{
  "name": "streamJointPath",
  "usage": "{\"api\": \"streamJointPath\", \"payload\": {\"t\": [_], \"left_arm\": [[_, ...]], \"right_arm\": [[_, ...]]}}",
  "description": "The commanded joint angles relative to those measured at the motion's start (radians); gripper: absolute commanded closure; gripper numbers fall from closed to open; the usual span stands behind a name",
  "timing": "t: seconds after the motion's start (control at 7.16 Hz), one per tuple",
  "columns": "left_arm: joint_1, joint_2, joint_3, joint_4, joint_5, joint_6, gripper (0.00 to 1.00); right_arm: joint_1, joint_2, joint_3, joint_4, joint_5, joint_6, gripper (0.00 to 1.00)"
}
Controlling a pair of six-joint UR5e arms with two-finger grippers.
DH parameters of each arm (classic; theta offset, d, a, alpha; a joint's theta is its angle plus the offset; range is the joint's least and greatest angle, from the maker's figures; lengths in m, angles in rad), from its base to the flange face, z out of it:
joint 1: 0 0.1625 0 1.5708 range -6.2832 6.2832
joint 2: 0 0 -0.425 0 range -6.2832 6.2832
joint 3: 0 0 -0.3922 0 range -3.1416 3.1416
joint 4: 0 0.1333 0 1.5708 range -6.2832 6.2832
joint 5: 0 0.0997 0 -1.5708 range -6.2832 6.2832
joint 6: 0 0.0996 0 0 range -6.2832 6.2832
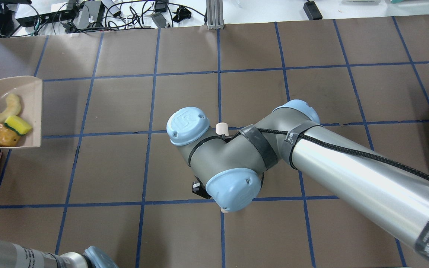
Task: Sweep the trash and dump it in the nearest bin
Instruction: 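Lift the loaded dustpan with the left gripper toward the bin beside the table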
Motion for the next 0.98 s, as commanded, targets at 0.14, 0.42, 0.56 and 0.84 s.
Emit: {"api": "streamJointPath", "payload": {"t": [0.14,0.42,0.56,0.84], "left_arm": [[0.242,-0.041,0.137,-0.004,0.003,0.188,1.00],[0.284,-0.086,0.226,0.005,0.003,0.265,1.00],[0.287,-0.115,0.239,0.065,0.001,0.303,1.00],[0.287,-0.114,0.160,0.247,0.016,0.425,1.00]], "right_arm": [[0.052,0.006,0.005,0.001,0.016,0.007,1.00],[0.051,0.005,0.020,0.004,0.016,0.027,1.00],[0.049,0.000,0.031,0.004,0.016,0.033,1.00],[0.048,0.000,0.036,0.004,0.016,0.032,1.00]]}}
